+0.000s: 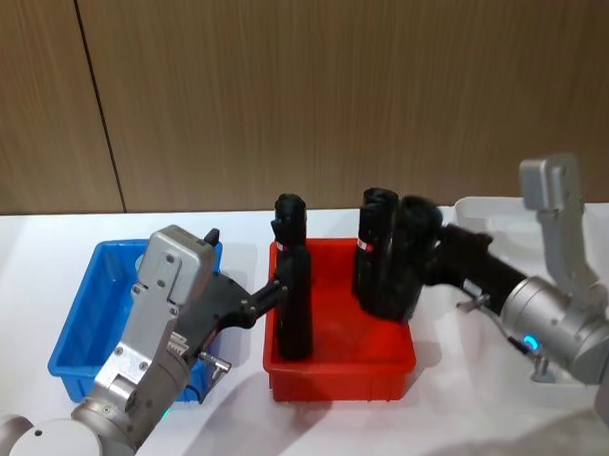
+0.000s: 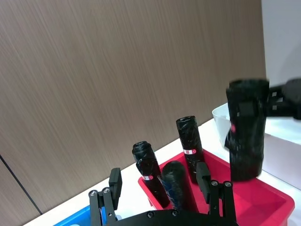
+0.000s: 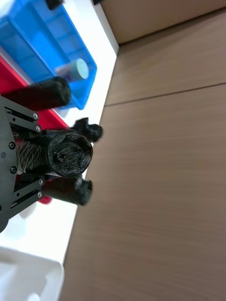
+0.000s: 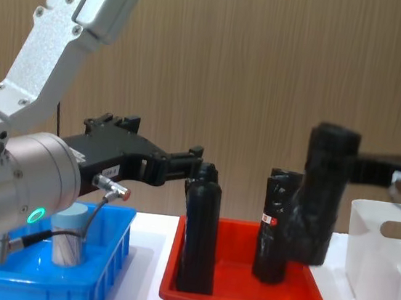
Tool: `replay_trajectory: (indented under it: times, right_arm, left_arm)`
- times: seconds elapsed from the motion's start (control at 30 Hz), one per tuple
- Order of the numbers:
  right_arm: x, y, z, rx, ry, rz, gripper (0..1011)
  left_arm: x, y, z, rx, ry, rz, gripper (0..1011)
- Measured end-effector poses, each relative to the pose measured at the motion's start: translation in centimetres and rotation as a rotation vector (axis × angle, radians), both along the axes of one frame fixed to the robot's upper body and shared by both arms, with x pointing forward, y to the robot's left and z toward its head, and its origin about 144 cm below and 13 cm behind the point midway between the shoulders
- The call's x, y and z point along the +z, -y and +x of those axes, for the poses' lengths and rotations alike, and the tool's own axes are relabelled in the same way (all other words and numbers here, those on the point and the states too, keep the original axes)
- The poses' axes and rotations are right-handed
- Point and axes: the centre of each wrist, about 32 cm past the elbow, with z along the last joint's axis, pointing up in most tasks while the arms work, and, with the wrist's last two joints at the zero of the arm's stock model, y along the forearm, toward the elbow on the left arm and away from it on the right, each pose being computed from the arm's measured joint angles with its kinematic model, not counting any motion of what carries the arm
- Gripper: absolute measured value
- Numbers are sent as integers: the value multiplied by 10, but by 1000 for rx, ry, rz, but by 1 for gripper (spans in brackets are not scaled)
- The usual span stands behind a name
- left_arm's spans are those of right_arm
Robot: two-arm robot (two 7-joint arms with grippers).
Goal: Pick the cotton swabs from the blue box and place them into the white box.
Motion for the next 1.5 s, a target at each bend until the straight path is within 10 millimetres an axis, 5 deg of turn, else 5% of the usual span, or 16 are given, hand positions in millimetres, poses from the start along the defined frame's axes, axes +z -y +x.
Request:
replay_trajectory:
  times: [0.33, 0.77, 1.5]
  right_arm:
    - [33, 21, -2, -85, 83, -21, 352]
    - [51, 47, -2, -181, 135, -76, 352]
    - [15, 77, 18, -310, 52, -145, 352]
  left_arm:
    - [0, 0, 0, 0, 0, 0, 1003]
    - [0, 0, 0, 0, 0, 0, 1003]
    - [0, 0, 0, 0, 0, 0, 1003]
